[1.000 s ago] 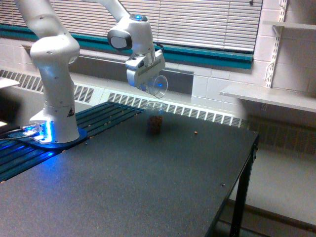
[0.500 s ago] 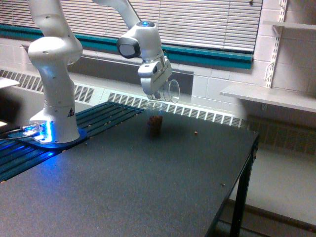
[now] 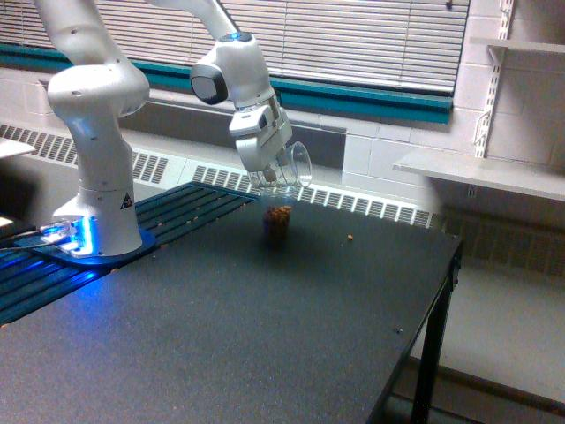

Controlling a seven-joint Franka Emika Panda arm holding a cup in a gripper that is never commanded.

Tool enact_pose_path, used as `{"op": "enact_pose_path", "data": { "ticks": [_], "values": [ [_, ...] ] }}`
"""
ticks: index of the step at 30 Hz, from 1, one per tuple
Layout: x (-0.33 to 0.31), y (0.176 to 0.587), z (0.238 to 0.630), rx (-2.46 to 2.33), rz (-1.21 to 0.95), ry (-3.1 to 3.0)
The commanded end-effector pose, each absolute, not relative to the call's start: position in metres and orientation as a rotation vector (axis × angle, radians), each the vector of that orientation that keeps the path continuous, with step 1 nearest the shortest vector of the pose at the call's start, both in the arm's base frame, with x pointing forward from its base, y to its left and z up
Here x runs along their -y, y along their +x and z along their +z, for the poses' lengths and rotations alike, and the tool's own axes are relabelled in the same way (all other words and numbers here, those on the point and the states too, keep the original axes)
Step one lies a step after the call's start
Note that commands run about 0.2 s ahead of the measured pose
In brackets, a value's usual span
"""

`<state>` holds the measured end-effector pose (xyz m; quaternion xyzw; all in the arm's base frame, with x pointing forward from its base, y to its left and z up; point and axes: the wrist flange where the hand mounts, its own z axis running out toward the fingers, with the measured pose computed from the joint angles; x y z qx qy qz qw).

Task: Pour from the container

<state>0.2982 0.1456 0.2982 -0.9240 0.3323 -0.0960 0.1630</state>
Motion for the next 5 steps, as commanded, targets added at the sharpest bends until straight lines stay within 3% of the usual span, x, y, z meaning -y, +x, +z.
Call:
{"op": "enact_pose_path", "data": {
  "ticks": [1,5],
  "values": [
    [-0.1335,0.31,0.3072,-0.923,-0.297,-2.664],
    [-0.1359,0.318,0.3171,-0.927,-0.302,-2.631]
  ]
}}
